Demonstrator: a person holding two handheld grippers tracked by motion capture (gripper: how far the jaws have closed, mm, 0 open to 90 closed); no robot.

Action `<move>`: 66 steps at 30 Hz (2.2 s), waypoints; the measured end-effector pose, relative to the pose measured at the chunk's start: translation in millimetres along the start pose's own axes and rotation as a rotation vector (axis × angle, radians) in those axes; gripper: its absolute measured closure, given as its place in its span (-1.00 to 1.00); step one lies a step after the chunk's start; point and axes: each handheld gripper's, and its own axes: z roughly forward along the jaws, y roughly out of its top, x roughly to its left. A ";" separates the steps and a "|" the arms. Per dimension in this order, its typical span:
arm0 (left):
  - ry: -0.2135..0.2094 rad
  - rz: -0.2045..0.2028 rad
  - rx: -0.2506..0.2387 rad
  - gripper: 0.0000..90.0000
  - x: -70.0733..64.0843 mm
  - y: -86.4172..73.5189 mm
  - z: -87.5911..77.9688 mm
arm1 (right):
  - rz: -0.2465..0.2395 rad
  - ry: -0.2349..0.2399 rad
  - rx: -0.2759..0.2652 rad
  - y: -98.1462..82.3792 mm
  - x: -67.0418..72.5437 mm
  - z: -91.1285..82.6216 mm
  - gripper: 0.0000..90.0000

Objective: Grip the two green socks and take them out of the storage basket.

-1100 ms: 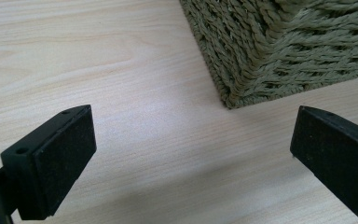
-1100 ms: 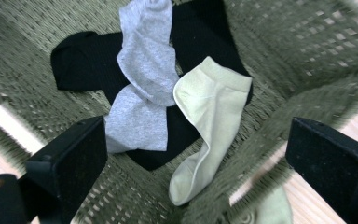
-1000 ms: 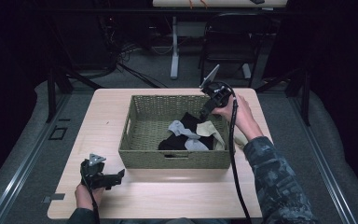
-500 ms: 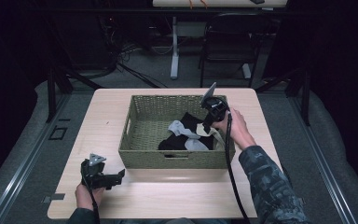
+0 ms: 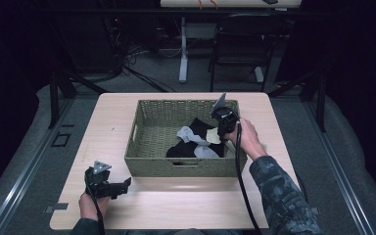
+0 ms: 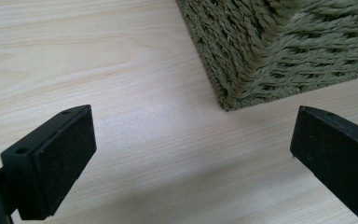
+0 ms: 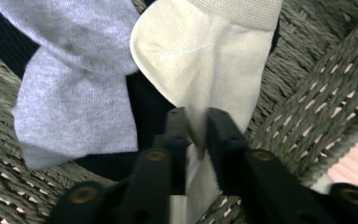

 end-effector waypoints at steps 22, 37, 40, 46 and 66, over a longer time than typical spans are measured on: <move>0.001 -0.002 0.002 -1.00 0.2 0.7 1.5 | -0.039 0.063 -0.098 -1.7 -3.7 -76.6 0.94; 0.001 -0.013 0.001 -1.00 0.9 -2.3 -0.5 | -0.067 0.059 -0.150 0.9 2.2 -135.9 0.94; 0.004 -0.018 -0.004 -1.00 1.4 -2.2 -1.8 | -0.071 0.054 -0.143 1.2 1.4 -147.2 0.94; -0.002 -0.011 0.003 -1.00 0.5 -2.1 -0.5 | -0.069 0.047 -0.162 -2.1 -3.0 -168.7 0.94; 0.001 -0.012 0.005 -1.00 0.9 -2.8 -1.0 | 0.067 0.018 -0.232 -61.6 -63.3 -204.9 0.94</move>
